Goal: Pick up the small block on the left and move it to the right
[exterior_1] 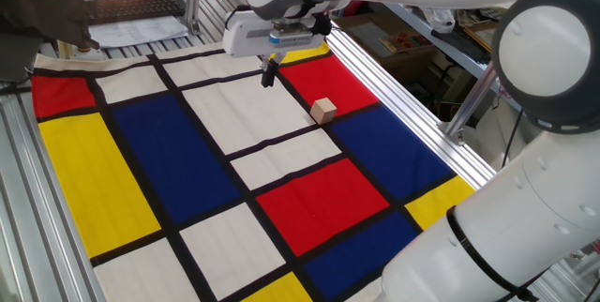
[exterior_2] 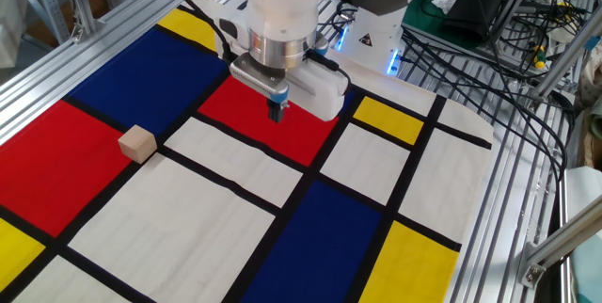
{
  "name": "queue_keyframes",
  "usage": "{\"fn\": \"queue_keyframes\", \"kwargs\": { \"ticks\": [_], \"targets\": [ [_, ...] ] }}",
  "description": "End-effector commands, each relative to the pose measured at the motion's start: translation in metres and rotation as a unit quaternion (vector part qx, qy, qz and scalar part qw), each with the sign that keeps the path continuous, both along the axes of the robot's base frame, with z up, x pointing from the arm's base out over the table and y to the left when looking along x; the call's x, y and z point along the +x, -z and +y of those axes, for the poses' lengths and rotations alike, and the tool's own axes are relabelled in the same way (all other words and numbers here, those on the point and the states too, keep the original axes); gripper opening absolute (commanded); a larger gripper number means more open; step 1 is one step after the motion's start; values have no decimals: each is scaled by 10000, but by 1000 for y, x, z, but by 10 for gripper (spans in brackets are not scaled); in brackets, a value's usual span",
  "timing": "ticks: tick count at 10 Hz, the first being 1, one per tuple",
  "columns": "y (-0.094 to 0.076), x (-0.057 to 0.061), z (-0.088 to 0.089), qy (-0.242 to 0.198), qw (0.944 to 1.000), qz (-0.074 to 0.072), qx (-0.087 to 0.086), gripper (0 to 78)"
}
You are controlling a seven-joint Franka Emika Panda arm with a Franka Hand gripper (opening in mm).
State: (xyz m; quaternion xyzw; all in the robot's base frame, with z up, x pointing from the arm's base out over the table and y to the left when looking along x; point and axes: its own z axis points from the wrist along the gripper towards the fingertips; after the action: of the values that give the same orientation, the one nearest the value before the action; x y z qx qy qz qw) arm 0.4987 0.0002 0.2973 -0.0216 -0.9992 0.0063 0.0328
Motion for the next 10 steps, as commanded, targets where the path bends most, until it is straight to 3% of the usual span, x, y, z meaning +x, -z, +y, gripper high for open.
{"fn": "queue_keyframes", "kwargs": {
  "ticks": [1,3,8,10],
  "targets": [
    [-1,1,0,-339,9994,41,-22,0],
    [-1,1,0,-614,9974,344,-165,0],
    [-1,1,0,-196,9992,327,-86,0],
    [-1,1,0,-52,9993,330,-170,0]
  ]
}}
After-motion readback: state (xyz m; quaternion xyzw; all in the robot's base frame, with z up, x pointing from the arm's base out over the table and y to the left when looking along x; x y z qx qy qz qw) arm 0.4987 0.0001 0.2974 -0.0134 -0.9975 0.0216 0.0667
